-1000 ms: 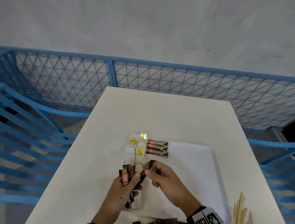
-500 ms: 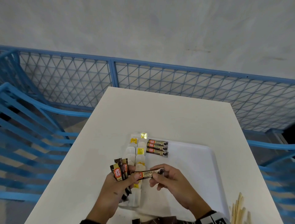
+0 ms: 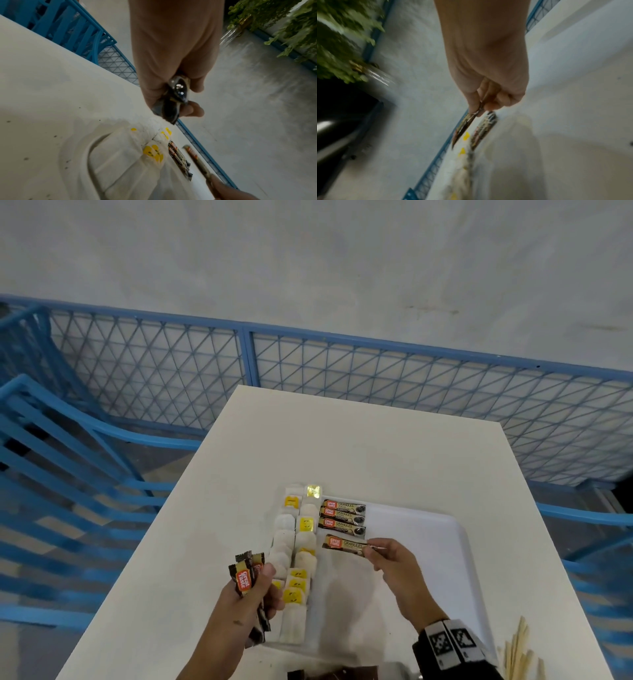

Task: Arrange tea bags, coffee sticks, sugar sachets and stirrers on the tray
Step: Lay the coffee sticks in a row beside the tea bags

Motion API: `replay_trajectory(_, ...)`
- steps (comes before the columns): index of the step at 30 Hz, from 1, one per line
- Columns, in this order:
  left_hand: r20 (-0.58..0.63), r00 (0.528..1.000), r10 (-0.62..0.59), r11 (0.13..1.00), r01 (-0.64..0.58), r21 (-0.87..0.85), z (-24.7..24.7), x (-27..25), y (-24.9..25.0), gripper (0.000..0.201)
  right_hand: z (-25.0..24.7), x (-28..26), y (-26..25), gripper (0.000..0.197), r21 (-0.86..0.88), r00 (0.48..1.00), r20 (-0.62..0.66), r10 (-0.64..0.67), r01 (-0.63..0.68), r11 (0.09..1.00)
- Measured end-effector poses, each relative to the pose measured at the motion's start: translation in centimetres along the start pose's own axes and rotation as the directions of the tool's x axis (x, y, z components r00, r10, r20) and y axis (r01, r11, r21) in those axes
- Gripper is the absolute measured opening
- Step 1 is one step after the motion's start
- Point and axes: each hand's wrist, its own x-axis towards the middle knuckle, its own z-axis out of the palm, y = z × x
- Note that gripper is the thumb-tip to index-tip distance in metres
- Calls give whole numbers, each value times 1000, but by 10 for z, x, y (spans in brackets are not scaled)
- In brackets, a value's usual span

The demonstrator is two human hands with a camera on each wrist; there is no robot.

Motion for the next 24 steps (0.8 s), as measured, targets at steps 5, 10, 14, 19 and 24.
replay_trajectory(5,-31,998,-47,994,44,-104,1,1,1,17,6,30,18,11,-65,985,-167,35,-46,997)
replay_trajectory(10,-10,995,-103,971,99,-220,1,5,-1,13,21,39,18,13,-217,981,-190,-31,-11,976)
replay_trajectory(14,5,995,-99,977,98,-190,1,7,-5,16,28,42,14,14,-270,978,-193,-79,24,962)
replay_trajectory(19,-8,995,-104,985,102,-137,1,8,-10,23,29,48,14,18,-317,974,-198,-108,41,948)
replay_trajectory(24,10,996,-86,996,87,-22,4,7,-10,25,30,49,12,23,-365,967,-214,-141,55,930)
